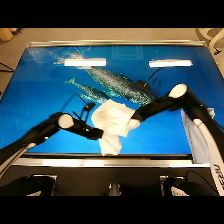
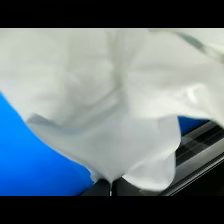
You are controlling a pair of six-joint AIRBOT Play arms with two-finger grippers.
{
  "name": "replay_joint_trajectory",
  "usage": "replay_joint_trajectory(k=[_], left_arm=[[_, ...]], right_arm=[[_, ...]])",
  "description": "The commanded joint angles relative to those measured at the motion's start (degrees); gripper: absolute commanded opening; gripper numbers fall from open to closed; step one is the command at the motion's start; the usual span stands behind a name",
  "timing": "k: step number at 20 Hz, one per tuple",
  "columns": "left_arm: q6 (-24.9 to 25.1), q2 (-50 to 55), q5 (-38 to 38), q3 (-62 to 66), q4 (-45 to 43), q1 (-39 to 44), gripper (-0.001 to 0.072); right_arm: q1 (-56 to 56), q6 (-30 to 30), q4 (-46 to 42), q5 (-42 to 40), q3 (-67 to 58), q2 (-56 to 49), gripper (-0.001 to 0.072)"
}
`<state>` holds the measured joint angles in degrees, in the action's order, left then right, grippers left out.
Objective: Fold the shirts.
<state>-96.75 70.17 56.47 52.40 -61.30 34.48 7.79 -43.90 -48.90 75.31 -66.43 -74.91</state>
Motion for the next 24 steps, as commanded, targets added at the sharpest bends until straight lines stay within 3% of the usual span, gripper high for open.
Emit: replay_joint_trajectory(k=[1,4,7,8,11,13,17,21,23,24], left_arm=[[-0.9,-15.8,5.2,8.0,-17.1,-8.2,0.0022],[-0.9,-27.2,2.2,22.2,-22.4,-16.8,0.0022],[-0.8,-31.0,1.8,35.6,-22.8,-24.3,0.0022],[-0.8,-31.4,1.9,38.6,-23.0,-26.0,0.0022],[-0.9,-31.5,1.0,44.9,-23.2,-29.2,0.0022],[-0.9,-31.5,-1.7,46.7,-22.7,-29.0,0.0022],[-0.6,-29.5,1.8,44.6,-23.0,-29.0,0.0023],[0.9,-25.9,4.5,31.1,-22.1,-29.0,0.0024],[0.9,-24.0,1.9,20.1,-21.2,-28.0,0.0023],[0.9,-22.9,-1.5,14.1,-20.2,-27.0,0.0024]], right_arm=[[-6.2,0.6,-4.9,0.8,-15.6,12.2,0.0017],[-7.9,1.2,-5.2,-9.0,-25.6,23.3,0.0017],[-7.9,1.1,-6.3,-17.2,-26.9,33.0,0.0017],[-7.9,0.7,-8.0,-17.2,-26.9,35.2,0.0018],[-7.9,-7.5,-16.2,-14.5,-26.9,39.5,0.0018],[-7.9,-8.6,-17.9,-12.9,-26.9,40.9,0.0018],[-7.9,-10.3,-23.0,-4.9,-26.9,38.4,0.0018],[-7.9,-10.9,-26.3,16.1,-22.9,27.3,0.0019],[-7.9,-10.8,-26.3,15.8,-14.1,22.1,0.0018],[-7.9,-10.7,-26.3,10.9,-8.6,19.5,0.0018]])
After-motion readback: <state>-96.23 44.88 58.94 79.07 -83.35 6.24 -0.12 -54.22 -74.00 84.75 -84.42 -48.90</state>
